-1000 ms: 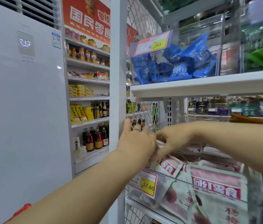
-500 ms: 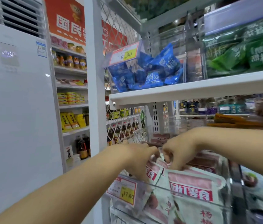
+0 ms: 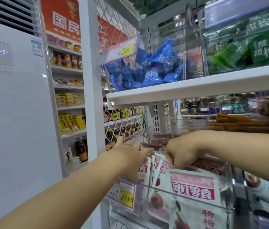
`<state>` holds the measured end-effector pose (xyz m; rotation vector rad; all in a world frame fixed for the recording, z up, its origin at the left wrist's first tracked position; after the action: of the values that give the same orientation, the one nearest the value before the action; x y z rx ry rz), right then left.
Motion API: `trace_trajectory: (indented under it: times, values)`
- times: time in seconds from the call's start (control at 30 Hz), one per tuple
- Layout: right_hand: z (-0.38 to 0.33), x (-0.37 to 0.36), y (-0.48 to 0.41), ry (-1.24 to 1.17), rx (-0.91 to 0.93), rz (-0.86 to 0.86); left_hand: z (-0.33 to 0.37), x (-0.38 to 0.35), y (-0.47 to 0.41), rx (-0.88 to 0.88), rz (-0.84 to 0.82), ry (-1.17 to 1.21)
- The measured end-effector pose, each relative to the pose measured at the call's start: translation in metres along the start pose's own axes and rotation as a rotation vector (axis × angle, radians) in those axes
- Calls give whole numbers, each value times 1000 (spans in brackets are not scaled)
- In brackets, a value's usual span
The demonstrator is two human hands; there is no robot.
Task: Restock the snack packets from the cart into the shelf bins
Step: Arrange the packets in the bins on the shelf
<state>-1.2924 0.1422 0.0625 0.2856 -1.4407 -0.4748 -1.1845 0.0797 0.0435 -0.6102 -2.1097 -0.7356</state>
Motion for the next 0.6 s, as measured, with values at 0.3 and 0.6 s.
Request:
trace_trajectory:
  times: [0.3,0.6]
  values:
    - [7,-5,-6,-57,104,-55,0,0,-6,32,-14,22]
    - [8,-5,-8,-59,27,-18,-4,-4,-13,136,-57,14]
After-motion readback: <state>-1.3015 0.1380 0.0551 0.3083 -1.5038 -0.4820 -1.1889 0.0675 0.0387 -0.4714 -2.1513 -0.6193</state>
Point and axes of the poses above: each hand's wrist, its own y-axis away from the middle knuckle, its own x-axis out of the back of the hand, z = x × y, the point moved 6 cm from there along -y, towards the middle knuckle, and after that the axes turned 14 degrees about -z, right-handed, at the moved point
